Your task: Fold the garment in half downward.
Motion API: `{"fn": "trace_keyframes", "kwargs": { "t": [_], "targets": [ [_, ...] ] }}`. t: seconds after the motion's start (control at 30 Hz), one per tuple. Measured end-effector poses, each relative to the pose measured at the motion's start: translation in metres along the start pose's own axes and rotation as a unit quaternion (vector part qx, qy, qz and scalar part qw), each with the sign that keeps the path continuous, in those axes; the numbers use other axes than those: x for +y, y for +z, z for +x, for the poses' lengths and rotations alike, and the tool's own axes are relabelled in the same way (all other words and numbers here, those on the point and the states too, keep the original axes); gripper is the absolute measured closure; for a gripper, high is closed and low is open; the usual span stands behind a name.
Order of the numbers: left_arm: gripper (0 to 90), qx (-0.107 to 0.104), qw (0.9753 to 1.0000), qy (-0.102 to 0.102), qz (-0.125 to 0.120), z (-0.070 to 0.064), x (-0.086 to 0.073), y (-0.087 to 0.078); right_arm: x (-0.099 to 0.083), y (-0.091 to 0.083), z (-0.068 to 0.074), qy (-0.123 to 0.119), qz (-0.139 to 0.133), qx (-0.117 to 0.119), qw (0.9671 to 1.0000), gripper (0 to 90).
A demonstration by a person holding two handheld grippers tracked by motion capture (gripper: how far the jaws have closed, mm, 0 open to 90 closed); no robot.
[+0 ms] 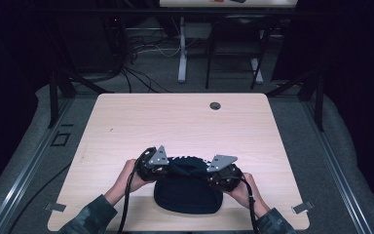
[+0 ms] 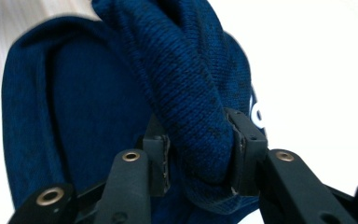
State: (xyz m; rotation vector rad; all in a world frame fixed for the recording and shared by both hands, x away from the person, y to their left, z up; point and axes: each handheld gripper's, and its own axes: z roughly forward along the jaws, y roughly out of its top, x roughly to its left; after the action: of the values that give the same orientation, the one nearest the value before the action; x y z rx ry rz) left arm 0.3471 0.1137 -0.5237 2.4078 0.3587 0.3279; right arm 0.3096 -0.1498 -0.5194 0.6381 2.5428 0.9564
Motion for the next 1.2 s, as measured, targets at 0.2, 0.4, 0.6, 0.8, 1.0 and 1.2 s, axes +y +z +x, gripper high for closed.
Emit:
{"fn": "trace_keyframes", "kwargs": {
  "t": [0.2, 0.4, 0.6, 0.8, 1.0, 1.2],
  "targets": [
    [63.7, -0.027, 0.9995, -0.016, 0.005, -0.007, -0.009, 0.002, -0.008, 0.003, 0.006, -0.003, 0.009, 0.010, 0.9999, 62.2],
    [55.3, -0.049, 0.9982, -0.037, 0.001, -0.011, -0.020, -0.005, -0.015, 0.003, 0.014, -0.006, 0.017, 0.021, 0.9996, 59.9],
    [45.2, -0.055, 0.9968, -0.057, 0.013, -0.011, -0.030, -0.020, -0.021, 0.001, 0.019, -0.003, 0.029, 0.026, 0.9992, 54.6],
    [41.9, -0.022, 0.9973, -0.070, 0.002, -0.007, -0.035, -0.035, -0.024, -0.002, 0.022, 0.003, 0.035, 0.040, 0.9986, 46.7],
    [40.6, -0.005, 0.9967, -0.080, -0.017, -0.002, -0.029, -0.038, -0.027, -0.020, 0.024, 0.029, 0.022, 0.060, 0.9975, 33.7],
    [37.5, 0.009, 0.9953, -0.087, -0.042, 0.000, -0.015, -0.030, -0.028, -0.038, 0.013, 0.073, -0.033, 0.057, 0.9952, 31.0]
  ]
}}
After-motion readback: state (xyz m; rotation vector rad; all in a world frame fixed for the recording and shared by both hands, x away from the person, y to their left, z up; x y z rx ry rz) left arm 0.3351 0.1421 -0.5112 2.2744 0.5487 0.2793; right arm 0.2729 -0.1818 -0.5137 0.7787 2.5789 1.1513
